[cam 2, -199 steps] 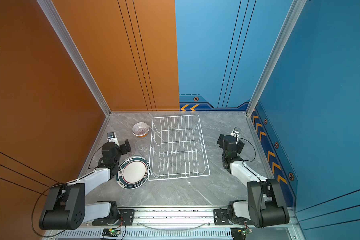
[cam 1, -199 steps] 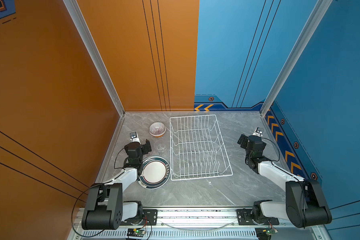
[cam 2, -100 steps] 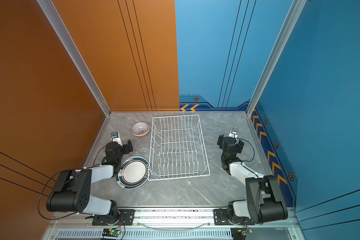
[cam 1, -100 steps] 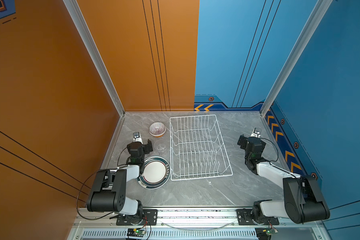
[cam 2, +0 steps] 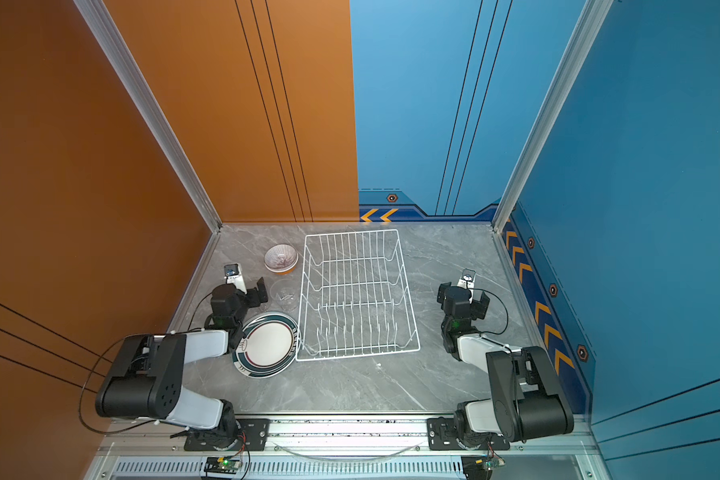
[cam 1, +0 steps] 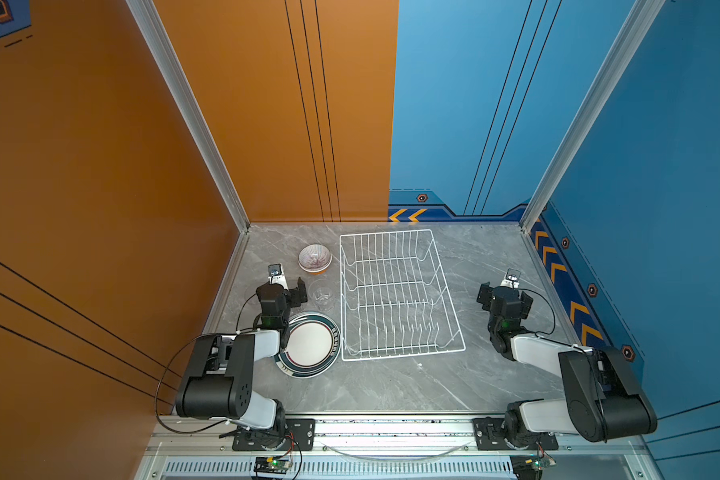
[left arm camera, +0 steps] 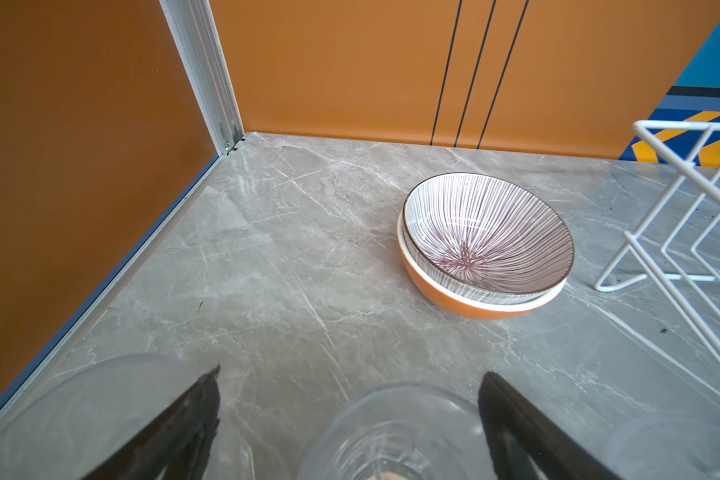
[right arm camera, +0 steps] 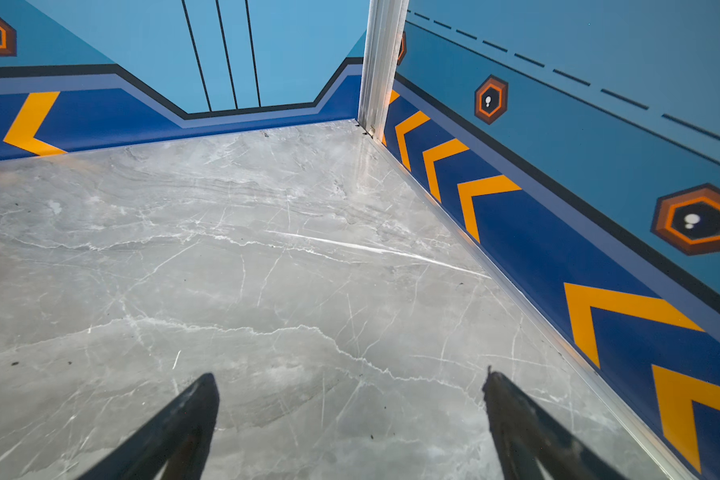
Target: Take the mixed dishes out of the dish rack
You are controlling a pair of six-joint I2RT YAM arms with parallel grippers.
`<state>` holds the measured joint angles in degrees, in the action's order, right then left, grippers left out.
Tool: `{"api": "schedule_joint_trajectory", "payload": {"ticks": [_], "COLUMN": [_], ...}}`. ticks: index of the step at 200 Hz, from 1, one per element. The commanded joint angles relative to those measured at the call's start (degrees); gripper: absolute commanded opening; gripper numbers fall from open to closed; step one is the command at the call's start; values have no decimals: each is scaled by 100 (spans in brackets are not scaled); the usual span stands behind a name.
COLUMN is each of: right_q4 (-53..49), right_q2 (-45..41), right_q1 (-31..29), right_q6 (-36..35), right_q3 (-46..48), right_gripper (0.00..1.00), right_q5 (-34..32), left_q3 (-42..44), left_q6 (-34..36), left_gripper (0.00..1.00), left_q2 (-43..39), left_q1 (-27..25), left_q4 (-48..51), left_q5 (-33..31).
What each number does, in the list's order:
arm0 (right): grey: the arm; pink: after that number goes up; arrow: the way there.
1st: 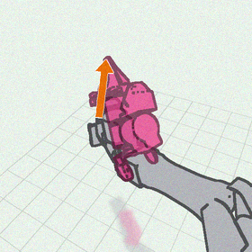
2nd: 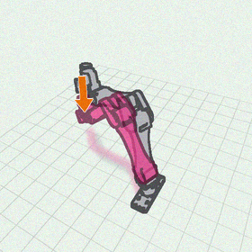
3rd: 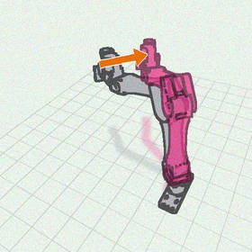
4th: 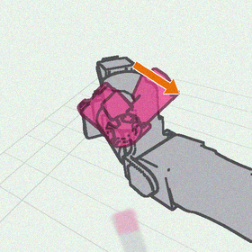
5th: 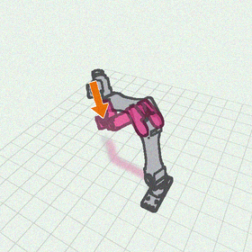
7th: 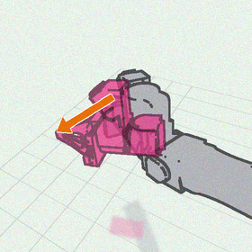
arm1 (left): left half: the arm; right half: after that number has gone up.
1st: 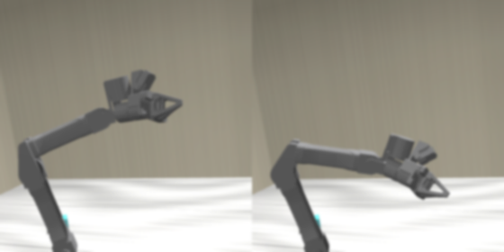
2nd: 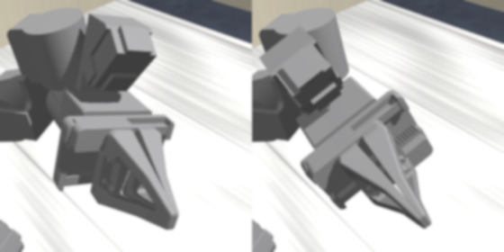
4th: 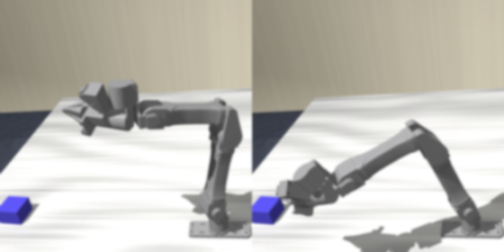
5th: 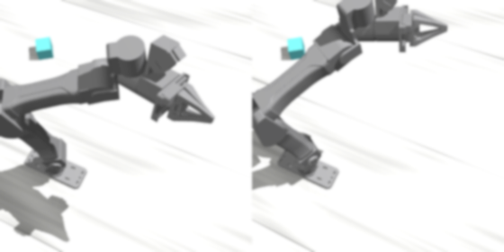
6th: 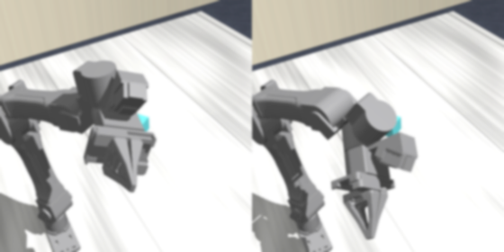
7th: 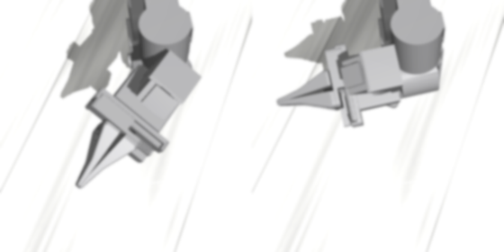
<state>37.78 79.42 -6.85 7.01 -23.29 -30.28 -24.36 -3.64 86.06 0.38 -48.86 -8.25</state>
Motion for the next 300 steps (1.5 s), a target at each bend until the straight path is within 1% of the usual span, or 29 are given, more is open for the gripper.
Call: {"api": "schedule_joint_trajectory", "payload": {"ticks": [1, 15, 29, 37, 58, 66, 73, 83, 96, 107, 122, 134, 140, 144, 148, 157, 169, 182, 195, 210, 221, 231, 300], "right_q4": [83, -71, -94, -122, -61, 201, 792, 1366, 1129, 1303, 1296, 1545, 2309, 2498, 2279, 1718, 2125, 1612, 1923, 1657, 1819, 1688, 1741], "right_q2": [151, 260, 417, 467, 454, 427, 476, 621, 527, 578, 581, 785, 1094, 1136, 1007, 806, 1034, 858, 995, 908, 970, 927, 944], "right_q1": [-60, -132, -297, -361, -370, -307, -200, -126, -16, 82, 53, 130, 85, -6, -37, 60, 86, 126, 166, 180, 202, 208, 217], "right_q6": [-190, -403, -673, -720, -738, -609, -577, -494, -317, -285, -339, -346, -487, -562, -528, -405, -480, -387, -401, -350, -360, -346, -343], "right_q3": [-153, -293, -420, -471, -428, -266, -19, 205, 189, 240, 265, 413, 513, 534, 517, 440, 433, 337, 377, 328, 344, 325, 324], "right_gripper": [100, 100, 100, 100, 100, 100, 100, 100, 100, 100, 100, 100, 100, 100, 100, 100, 100, 100, 100, 100, 100, 100, 100], "right_q5": [-42, 83, -77, -148, -56, 76, 378, 325, 428, 563, 700, 1076, 959, 786, 752, 988, 1018, 1096, 1123, 1159, 1176, 1182, 1191], "left_q3": [177, 189, 194, 197, 212, 229, 250, 264, 269, 265, 269, 267, 267, 266, 271, 269, 273, 274, 266, 265, 261, 258, 256], "left_q6": [223, 232, 232, 238, 263, 267, 270, 272, 275, 278, 283, 282, 283, 285, 278, 284, 286, 325, 386, 430, 443, 440, 470], "left_gripper": [98, 98, 98, 98, 98, 98, 98, 98, 98, 98, 98, 98, 98, 98, 98, 98, 98, 98, 98, 98, 98, 98, 98], "left_q2": [187, 195, 207, 207, 235, 245, 264, 272, 278, 272, 288, 287, 284, 288, 292, 288, 297, 313, 334, 336, 336, 340, 354], "left_q1": [23, 23, 23, 23, 19, 22, 23, 19, 15, 14, 17, 14, 14, 14, 12, 14, 6, -41, -129, -209, -214, -214, -271], "left_q4": [-96, -107, -126, -126, -191, -218, -269, -308, -326, -326, -326, -326, -328, -330, -326, -329, -335, -370, -380, -387, -387, -387, -385], "left_q5": [323, 342, 350, 366, 416, 428, 438, 451, 457, 461, 453, 447, 447, 452, 447, 451, 435, 328, 181, 41, 25, 21, -93]}}
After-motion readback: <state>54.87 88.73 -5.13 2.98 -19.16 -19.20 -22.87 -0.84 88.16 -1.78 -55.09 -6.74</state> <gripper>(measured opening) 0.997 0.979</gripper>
